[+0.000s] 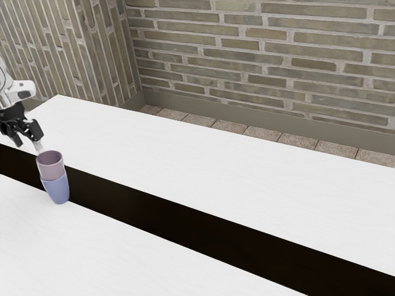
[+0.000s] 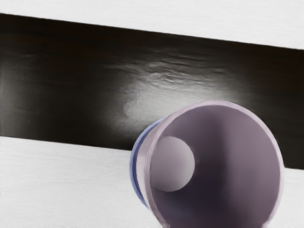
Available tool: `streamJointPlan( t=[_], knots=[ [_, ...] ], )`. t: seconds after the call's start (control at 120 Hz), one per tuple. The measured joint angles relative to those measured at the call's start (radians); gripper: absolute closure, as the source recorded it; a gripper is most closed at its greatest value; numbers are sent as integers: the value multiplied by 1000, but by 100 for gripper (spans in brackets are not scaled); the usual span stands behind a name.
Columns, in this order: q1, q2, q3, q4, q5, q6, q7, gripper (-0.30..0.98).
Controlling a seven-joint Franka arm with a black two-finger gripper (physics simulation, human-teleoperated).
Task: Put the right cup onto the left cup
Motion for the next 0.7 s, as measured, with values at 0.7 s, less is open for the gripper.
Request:
streamJointPlan(
  t=[0.7],
  knots=[
    [-369,-45,-30,150,12,-122,-44,1]
  ],
)
